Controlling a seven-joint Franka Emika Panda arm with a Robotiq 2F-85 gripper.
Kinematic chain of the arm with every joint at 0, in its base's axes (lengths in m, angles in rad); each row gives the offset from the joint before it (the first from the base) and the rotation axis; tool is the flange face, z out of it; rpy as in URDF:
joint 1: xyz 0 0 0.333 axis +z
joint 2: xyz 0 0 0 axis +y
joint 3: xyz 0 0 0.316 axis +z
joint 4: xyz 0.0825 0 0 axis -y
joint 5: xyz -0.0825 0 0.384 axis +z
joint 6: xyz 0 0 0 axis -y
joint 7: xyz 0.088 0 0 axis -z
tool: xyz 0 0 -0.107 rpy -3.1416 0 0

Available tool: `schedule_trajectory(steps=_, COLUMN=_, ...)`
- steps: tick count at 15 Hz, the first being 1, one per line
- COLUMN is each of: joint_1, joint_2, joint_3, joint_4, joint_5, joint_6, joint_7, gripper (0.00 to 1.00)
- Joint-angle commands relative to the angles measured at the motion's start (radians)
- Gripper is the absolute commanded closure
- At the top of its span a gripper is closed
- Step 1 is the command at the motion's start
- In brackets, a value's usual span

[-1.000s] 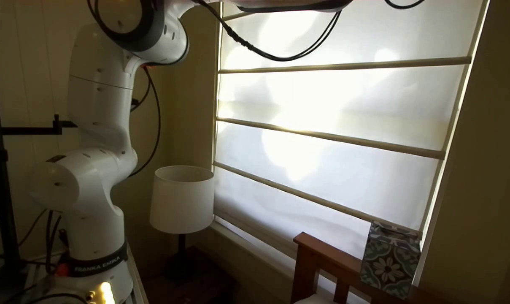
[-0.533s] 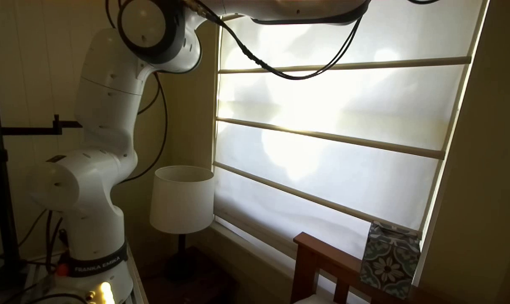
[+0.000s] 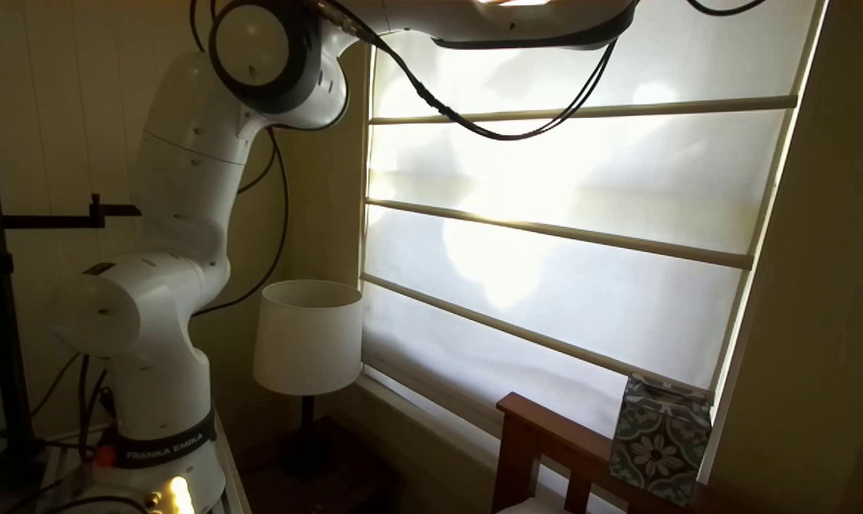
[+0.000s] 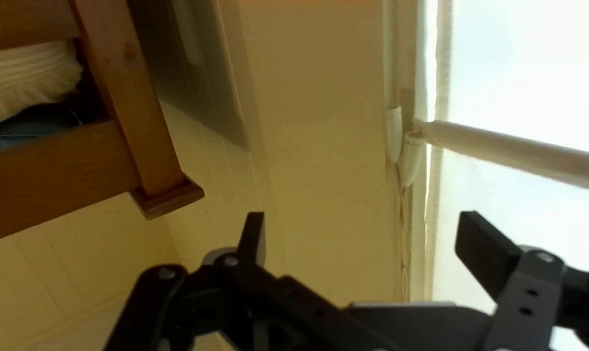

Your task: Open the blinds on the window.

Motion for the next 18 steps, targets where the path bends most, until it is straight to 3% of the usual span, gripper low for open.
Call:
schedule_trajectory(steps=1, joint_1=0.056, joint_2=0.091, joint_3=-0.101, joint_4=0.148, joint_5=-0.112, joint_6=-0.01, joint_7=0.165, gripper=0.0)
schedule_trajectory(steps=10, joint_1=0.169, joint_2=0.241, joint_3=-0.305, joint_4=0.31, joint_5=-0.249, joint_6=-0.11, joint_7=0.438, gripper=0.0)
schedule_trajectory(steps=14, joint_1=0.205, joint_2=0.273, joint_3=-0.366, joint_4=0.34, joint_5=-0.262, joint_6=-0.211, joint_7=0.523, gripper=0.0)
schedule_trajectory(steps=18, joint_1=0.228, joint_2=0.295, joint_3=-0.413, joint_4=0.381, joint_5=-0.261, joint_6=-0.24, joint_7=0.588, gripper=0.0)
